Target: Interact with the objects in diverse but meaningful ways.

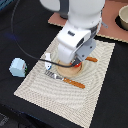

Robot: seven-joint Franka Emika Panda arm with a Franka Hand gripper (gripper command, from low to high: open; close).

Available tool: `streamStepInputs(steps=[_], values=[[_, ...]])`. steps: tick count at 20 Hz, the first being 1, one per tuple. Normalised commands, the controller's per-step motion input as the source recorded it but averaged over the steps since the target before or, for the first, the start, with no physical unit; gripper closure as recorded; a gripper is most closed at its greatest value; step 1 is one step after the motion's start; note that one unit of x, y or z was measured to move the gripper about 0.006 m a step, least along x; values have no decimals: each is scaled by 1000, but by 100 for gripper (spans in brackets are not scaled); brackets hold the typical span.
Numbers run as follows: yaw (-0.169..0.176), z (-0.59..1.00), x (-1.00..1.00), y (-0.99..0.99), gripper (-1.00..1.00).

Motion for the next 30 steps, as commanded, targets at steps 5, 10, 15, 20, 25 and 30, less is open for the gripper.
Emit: streamStepInputs(steps=[5, 10, 15, 20, 25, 30], values=[[0, 155, -13, 939, -100], [3, -92, -169, 789, -100], [35, -310, -455, 599, -100], [45, -454, -443, 472, -100], [39, -523, -335, 382, -100], [37, -516, -255, 337, -100]])
